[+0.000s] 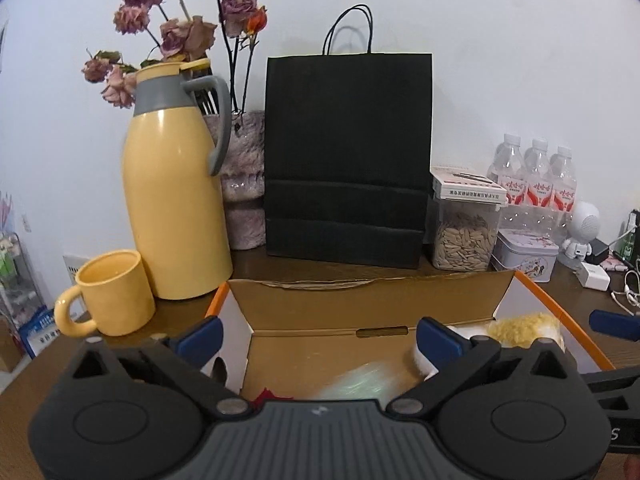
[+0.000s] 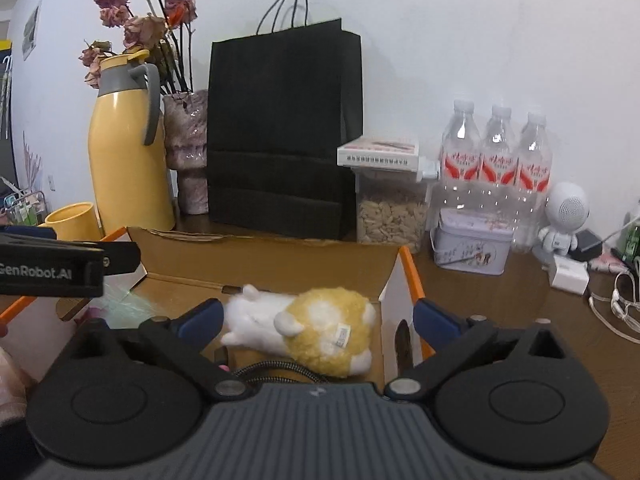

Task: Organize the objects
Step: 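Carry the bag and plush toy into the box and release both, then return both tools to the remaining items on the table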

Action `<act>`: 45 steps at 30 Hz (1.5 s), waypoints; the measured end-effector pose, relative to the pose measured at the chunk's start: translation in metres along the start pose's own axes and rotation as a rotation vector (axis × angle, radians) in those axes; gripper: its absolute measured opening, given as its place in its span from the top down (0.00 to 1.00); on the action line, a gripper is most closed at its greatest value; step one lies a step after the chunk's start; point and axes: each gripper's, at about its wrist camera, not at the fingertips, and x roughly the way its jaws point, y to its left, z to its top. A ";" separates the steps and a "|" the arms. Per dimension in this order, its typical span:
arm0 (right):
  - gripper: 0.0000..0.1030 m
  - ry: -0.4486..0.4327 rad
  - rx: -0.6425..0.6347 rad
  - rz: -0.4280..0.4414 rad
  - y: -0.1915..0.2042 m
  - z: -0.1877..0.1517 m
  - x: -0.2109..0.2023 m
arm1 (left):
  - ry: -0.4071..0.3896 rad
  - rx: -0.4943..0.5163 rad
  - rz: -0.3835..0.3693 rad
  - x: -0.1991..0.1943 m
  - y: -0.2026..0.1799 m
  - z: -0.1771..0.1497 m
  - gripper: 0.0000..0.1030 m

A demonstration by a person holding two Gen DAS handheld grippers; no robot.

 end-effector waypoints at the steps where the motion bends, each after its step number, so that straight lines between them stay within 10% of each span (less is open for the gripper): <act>1: 0.00 -0.002 0.000 0.000 0.001 0.001 -0.001 | 0.003 -0.001 -0.002 0.000 0.000 0.000 0.00; 45: 0.00 -0.033 -0.057 -0.031 0.027 -0.055 -0.115 | -0.056 -0.031 -0.084 -0.120 0.062 -0.038 0.00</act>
